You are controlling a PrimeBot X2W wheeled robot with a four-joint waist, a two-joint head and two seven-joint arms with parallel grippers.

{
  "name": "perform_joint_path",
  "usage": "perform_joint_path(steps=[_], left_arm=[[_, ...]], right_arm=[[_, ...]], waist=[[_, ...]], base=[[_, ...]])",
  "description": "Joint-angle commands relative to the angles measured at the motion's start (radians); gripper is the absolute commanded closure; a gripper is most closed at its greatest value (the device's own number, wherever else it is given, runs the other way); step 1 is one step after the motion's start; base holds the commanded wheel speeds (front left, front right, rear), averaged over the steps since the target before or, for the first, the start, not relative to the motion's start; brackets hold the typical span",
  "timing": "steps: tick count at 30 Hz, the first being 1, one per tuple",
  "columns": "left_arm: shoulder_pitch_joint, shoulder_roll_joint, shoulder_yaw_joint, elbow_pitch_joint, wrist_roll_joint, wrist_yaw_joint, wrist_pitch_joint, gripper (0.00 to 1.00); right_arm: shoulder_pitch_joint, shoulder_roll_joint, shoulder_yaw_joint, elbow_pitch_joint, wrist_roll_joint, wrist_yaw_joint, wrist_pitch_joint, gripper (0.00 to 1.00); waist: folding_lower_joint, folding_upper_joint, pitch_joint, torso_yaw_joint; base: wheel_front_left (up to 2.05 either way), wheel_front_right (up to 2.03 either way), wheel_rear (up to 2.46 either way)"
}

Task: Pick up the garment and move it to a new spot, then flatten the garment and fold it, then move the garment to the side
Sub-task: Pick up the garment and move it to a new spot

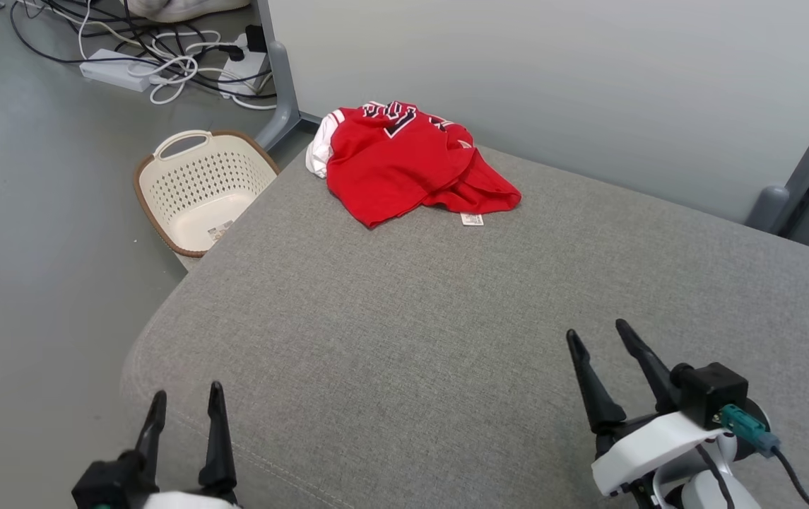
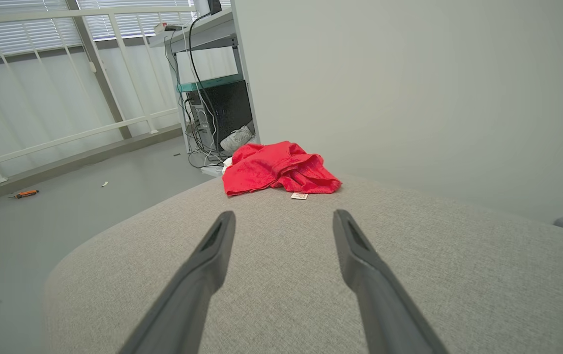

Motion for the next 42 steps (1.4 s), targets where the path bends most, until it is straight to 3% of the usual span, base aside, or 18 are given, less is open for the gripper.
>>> perform_joint_path(steps=[1, 7, 16, 25, 31, 34, 42], left_arm=[[-0.048, 0.015, 0.001, 0.004, 0.002, -0.01, 0.006, 0.0], [-0.165, 0.059, 0.006, 0.007, 0.019, -0.026, 0.026, 0.0], [-0.512, 0.175, 0.028, 0.068, 0.029, -0.087, 0.124, 0.0], [-0.91, 0.3, 0.062, 0.344, -0.037, -0.182, 0.347, 0.0], [-1.064, 0.359, 0.036, 0.519, -0.065, -0.238, 0.527, 0.0], [-1.111, 0.373, 0.032, 0.587, -0.076, -0.239, 0.586, 0.0], [-1.137, 0.372, 0.043, 0.734, -0.087, -0.186, 0.615, 0.0]], right_arm=[[-0.002, -0.007, -0.022, -0.011, -0.013, 0.0, 0.003, 0.0], [-0.003, -0.007, -0.071, -0.058, -0.054, 0.0, 0.019, 0.0], [-0.08, -0.007, -0.135, -0.217, -0.16, 0.0, 0.079, 0.0], [-0.142, -0.007, -0.149, -0.374, -0.227, 0.0, 0.134, 0.0], [-0.156, -0.006, -0.177, -0.453, -0.239, 0.0, 0.145, 0.0], [-0.154, -0.005, -0.192, -0.488, -0.247, 0.0, 0.148, 0.0], [-0.156, -0.005, -0.189, -0.566, -0.256, 0.0, 0.154, 0.0]], waist=[[0.0, -0.0001, 0.012, -0.001], [0.0, -0.0001, 0.067, -0.025], [0.0, -0.0001, 0.246, -0.153], [0.0, -0.0001, 0.43, -0.31], [0.0, -0.0001, 0.52, -0.4], [0.0, -0.0001, 0.554, -0.425], [0.0, -0.0001, 0.615, -0.457]], base=[[0.0, 0.0, 0.0], [0.0, 0.0, 0.0], [0.0, 0.0, 0.0], [0.0, 0.0, 0.0], [0.0, 0.0, 0.0], [0.0, 0.0, 0.0], [0.0, 0.0, 0.0]])
